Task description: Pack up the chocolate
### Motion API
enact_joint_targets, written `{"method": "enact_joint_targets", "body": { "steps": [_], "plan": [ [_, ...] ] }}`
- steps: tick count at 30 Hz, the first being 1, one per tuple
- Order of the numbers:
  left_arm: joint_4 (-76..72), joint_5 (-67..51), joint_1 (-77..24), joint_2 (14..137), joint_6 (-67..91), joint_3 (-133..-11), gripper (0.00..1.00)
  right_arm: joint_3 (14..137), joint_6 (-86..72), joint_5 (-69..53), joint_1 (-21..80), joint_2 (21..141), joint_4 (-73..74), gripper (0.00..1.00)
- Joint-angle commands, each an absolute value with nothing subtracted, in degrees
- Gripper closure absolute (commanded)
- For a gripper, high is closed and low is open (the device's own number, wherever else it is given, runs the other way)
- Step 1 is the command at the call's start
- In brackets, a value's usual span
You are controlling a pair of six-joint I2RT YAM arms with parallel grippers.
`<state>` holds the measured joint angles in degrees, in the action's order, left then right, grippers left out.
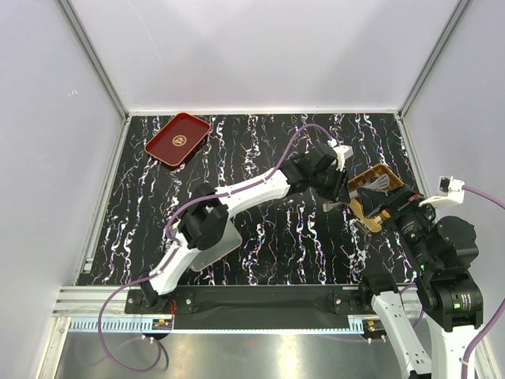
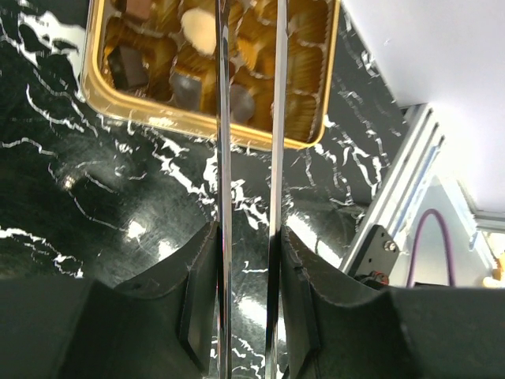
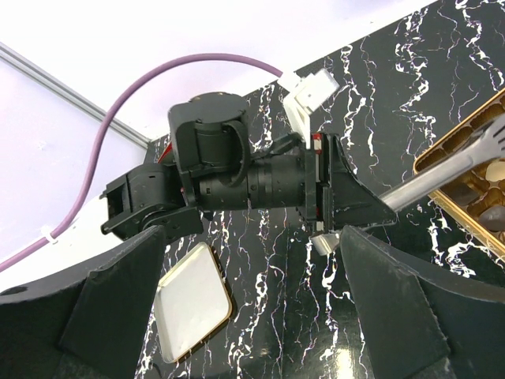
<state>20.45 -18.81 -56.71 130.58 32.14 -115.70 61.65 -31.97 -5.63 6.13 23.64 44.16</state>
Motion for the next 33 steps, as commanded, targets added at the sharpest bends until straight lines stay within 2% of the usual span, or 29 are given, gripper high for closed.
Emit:
{"method": "enact_joint_targets", "body": {
  "steps": [1,16,24,29,33],
  "plan": [
    [19.25,-17.4,-57.3,131.13,30.67,-118.65,0.65,61.87,-31.99,-6.07,6.5,23.73,41.66,0.0],
    [20.21,-14.59,-57.3,131.31,29.53,-120.85,0.57,61.96,-31.9,-5.98,6.42,23.55,41.84,0.0],
    [20.83,-13.89,-57.31,130.96,29.44,-121.9,0.56,61.87,-31.82,-5.89,6.42,23.29,41.84,0.0],
    [20.74,-12.93,-57.39,126.31,29.88,-121.55,0.56,63.72,-31.82,-5.98,6.42,24.43,42.28,0.0],
    [21.97,-6.71,-57.22,118.24,28.22,-118.92,0.56,65.04,-32.43,-6.33,6.5,25.05,42.8,0.0]
  ]
}}
